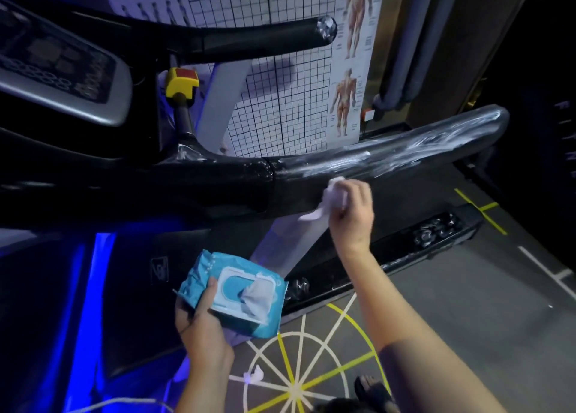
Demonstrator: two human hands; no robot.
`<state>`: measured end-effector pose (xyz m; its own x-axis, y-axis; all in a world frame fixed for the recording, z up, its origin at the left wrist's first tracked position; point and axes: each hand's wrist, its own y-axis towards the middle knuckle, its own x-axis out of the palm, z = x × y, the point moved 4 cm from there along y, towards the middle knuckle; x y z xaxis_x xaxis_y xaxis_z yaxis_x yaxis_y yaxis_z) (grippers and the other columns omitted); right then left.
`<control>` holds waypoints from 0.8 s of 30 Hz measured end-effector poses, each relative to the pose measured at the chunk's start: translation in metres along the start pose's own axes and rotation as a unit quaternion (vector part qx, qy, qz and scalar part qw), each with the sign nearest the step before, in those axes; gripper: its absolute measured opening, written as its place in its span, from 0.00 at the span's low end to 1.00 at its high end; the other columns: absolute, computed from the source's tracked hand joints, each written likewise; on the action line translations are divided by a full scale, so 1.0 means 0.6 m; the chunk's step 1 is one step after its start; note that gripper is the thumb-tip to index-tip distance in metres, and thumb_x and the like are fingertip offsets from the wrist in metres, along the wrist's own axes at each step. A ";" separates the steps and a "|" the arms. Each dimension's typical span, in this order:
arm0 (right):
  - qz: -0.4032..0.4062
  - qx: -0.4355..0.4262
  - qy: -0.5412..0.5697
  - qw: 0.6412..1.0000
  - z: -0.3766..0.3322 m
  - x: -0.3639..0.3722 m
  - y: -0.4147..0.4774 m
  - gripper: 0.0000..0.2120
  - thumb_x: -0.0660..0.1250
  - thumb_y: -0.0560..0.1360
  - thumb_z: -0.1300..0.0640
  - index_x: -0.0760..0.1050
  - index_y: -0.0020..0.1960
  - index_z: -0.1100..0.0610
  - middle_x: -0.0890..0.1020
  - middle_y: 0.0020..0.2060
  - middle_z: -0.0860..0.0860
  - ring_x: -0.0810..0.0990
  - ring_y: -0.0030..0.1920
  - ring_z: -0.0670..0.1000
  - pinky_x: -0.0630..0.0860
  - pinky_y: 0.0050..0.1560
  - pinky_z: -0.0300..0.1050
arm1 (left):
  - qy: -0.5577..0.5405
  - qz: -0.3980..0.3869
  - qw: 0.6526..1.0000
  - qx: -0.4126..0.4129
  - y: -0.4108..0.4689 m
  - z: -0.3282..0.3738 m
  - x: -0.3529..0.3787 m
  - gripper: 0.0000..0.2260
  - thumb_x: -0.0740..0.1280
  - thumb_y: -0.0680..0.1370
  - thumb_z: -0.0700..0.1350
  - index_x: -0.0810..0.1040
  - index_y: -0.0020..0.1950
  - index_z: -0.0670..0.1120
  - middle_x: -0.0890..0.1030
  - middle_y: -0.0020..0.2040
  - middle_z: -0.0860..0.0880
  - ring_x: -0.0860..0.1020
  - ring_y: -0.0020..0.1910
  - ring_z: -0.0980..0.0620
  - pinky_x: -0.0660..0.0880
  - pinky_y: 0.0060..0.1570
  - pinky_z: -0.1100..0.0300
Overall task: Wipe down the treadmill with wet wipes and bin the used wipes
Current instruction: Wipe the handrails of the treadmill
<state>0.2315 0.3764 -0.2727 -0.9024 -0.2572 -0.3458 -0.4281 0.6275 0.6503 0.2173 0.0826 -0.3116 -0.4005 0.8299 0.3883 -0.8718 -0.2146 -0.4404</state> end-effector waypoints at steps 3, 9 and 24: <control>0.064 0.150 -0.017 0.986 0.049 -0.037 0.022 0.10 0.69 0.74 0.60 0.78 0.56 0.57 0.77 0.53 0.52 0.78 0.52 0.53 0.78 0.54 0.52 | 0.001 -0.006 1.000 -0.010 -0.020 -0.003 0.014 0.24 0.71 0.81 0.37 0.73 0.77 0.47 0.82 0.49 0.54 0.83 0.31 0.61 0.76 0.22 0.64; -0.095 0.140 0.114 0.979 -0.053 0.003 -0.019 0.09 0.66 0.81 0.56 0.71 0.59 0.55 0.84 0.45 0.51 0.82 0.42 0.51 0.76 0.43 0.46 | -0.001 0.003 1.000 -0.006 -0.036 -0.007 0.042 0.24 0.69 0.82 0.36 0.72 0.78 0.44 0.81 0.48 0.52 0.81 0.25 0.64 0.73 0.19 0.66; 0.022 0.284 0.219 0.933 0.023 -0.038 0.008 0.05 0.68 0.80 0.55 0.76 0.55 0.52 0.84 0.47 0.48 0.84 0.50 0.48 0.80 0.56 0.57 | 0.017 0.033 0.999 0.016 -0.042 -0.028 0.064 0.17 0.70 0.81 0.37 0.76 0.69 0.49 0.82 0.48 0.52 0.81 0.43 0.52 0.76 0.22 0.65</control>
<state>0.2509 0.3956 -0.2707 -0.9058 -0.4190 0.0628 -0.4065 0.9012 0.1504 0.2286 0.1286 -0.2991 -0.4484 0.8304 0.3307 -0.8526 -0.2862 -0.4372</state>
